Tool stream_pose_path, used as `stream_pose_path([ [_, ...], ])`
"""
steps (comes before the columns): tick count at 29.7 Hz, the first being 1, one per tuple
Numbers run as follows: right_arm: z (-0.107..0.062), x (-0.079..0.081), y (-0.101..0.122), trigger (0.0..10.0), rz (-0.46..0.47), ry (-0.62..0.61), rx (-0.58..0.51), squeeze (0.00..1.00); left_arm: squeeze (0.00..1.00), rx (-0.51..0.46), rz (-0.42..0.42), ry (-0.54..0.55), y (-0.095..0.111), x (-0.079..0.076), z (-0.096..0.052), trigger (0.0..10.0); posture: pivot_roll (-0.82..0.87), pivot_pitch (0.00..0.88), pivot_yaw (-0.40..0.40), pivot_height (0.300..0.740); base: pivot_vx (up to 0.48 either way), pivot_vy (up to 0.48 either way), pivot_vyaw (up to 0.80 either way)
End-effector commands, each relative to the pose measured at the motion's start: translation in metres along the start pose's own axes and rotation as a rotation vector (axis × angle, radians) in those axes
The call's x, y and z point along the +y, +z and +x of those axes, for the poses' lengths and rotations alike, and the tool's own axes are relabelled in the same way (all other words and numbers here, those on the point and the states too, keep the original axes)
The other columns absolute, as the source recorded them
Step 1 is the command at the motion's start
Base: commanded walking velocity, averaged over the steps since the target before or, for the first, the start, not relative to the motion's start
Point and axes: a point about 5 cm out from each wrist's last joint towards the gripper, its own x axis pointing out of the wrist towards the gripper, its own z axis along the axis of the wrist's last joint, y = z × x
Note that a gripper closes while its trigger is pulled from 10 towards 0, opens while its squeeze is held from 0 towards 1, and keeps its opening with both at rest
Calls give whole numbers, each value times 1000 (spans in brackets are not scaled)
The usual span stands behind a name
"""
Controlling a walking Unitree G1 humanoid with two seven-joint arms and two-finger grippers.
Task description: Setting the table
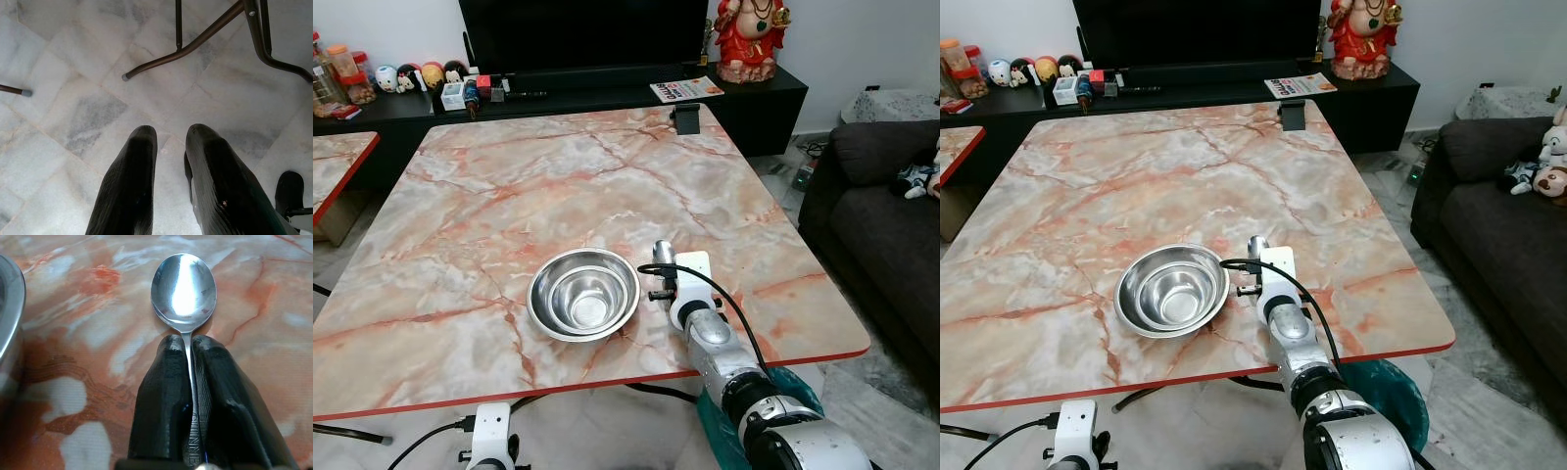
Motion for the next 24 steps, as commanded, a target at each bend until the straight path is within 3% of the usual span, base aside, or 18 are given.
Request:
stream_pose_path([
  [1, 1, 2, 1, 10000, -4, 2, 8, 0, 0, 18, -3, 22, -5, 6, -1, 10000, 35, 0, 26, 728, 0, 0, 0],
  [6, 1, 1, 1, 10000, -1, 0, 12, 0, 0, 15, 0, 19, -3, 4, -1, 10000, 35, 0, 27, 728, 0, 0, 0],
  [7, 1, 1, 1, 10000, 2, 1, 12, 875, 0, 15, 0, 16, -3, 3, -1, 10000, 34, 0, 27, 728, 0, 0, 0],
  [8, 1, 1, 1, 10000, 2, 1, 11, 1000, 0, 14, 1, 15, -3, 2, -1, 10000, 35, 0, 27, 728, 0, 0, 0],
  [24, 1, 2, 3, 10000, 2, 9, 5, 1000, 0, 16, 3, 14, -3, 2, -1, 10000, 39, 0, 26, 728, 0, 0, 0],
])
